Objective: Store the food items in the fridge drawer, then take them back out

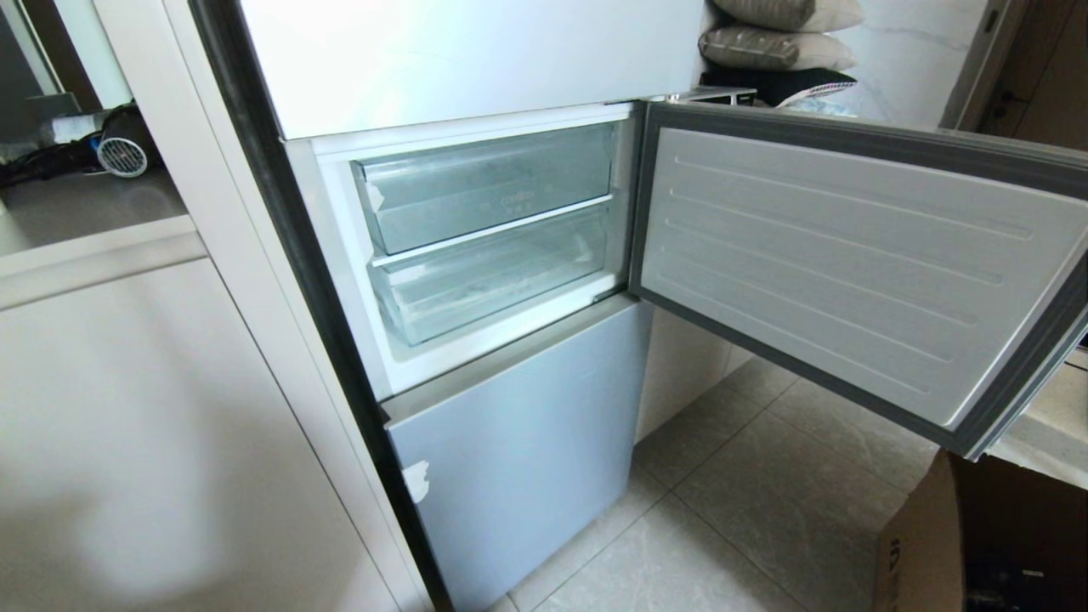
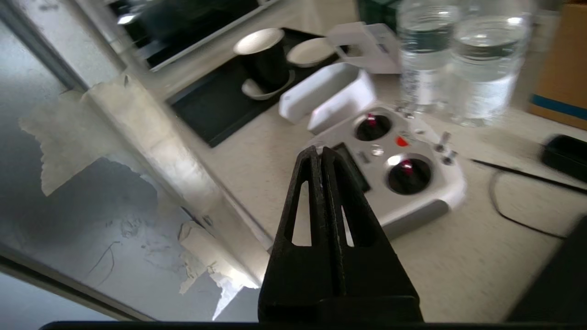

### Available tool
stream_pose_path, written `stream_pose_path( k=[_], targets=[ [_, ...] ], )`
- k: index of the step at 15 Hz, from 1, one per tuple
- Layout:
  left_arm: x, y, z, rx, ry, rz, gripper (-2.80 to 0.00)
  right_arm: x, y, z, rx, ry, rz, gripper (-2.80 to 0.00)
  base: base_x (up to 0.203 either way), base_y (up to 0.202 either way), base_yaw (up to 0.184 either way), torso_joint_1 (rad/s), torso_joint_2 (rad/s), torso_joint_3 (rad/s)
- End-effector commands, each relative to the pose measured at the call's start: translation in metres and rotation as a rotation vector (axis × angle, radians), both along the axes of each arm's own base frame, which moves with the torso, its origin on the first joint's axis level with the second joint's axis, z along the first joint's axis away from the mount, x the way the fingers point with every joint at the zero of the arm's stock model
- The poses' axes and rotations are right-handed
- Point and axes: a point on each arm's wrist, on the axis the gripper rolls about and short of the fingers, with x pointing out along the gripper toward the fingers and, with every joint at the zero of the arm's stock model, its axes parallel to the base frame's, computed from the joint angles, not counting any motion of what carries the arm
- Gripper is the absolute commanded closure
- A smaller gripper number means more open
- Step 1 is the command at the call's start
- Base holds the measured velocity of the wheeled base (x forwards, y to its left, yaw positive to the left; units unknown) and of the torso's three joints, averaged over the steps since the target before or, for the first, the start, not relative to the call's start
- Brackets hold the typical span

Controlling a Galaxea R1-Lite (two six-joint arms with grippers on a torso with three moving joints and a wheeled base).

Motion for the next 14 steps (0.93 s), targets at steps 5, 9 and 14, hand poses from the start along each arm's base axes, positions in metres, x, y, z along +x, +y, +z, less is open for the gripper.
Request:
stream_pose_path(
  k=[5,9,14],
  targets=[
    [0.0,0.0,0.0,0.0,0.002,0.001,0.0,-0.007,0.01,-0.011,0.02,0.006,0.135,0.0,0.0,0.0,0.0,0.0,0.0,0.0],
    [0.0,0.0,0.0,0.0,0.002,0.001,0.0,-0.02,0.026,-0.01,0.023,0.008,0.187,0.0,0.0,0.0,0.0,0.0,0.0,0.0],
    [0.0,0.0,0.0,0.0,0.002,0.001,0.0,-0.048,0.058,-0.008,0.032,0.015,0.229,0.0,0.0,0.0,0.0,0.0,0.0,0.0]
  ],
)
